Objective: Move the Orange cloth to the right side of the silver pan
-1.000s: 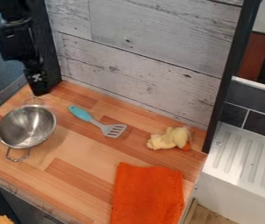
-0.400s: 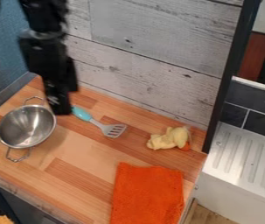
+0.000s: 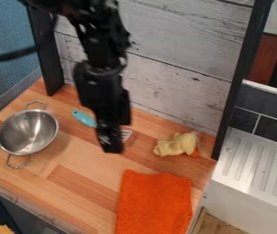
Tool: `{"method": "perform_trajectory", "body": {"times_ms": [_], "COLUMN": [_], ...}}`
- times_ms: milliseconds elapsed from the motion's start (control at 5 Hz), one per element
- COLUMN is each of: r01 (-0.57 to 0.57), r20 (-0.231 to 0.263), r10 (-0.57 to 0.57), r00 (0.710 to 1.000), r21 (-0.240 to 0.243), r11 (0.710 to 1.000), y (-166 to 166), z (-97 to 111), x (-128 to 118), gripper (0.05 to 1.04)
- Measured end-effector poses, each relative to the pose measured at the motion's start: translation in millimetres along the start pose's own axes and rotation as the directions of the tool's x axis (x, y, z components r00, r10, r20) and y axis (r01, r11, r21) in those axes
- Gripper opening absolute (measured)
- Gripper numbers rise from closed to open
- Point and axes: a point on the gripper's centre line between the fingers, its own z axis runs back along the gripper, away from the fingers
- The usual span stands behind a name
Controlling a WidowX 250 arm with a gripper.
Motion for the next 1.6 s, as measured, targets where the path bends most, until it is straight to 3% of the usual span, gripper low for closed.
{"method": "perform_trajectory", "body": {"times_ms": [400, 600, 800, 1000, 1200, 1600], "r01": [0.019, 0.035, 0.049, 0.011, -0.004, -0.136], "r20": [-0.015, 0.028, 0.084, 0.132, 0.151, 0.187], "r10": [-0.019, -0.037, -0.055, -0.016, 0.002, 0.136], "r00": [1.000, 0.999, 0.995, 0.991, 0.988, 0.973], "r21": [0.038, 0.069, 0.069, 0.036, 0.009, -0.013], "r11": [0.999, 0.997, 0.996, 0.999, 1.000, 0.991], "y": [30, 47, 55, 54, 51, 37], "z": [-34, -51, -68, -83, -85, -85], "x": [-37, -47, -55, -51, -46, -8], "gripper": [1.001, 1.001, 1.001, 1.001, 1.001, 1.001]}}
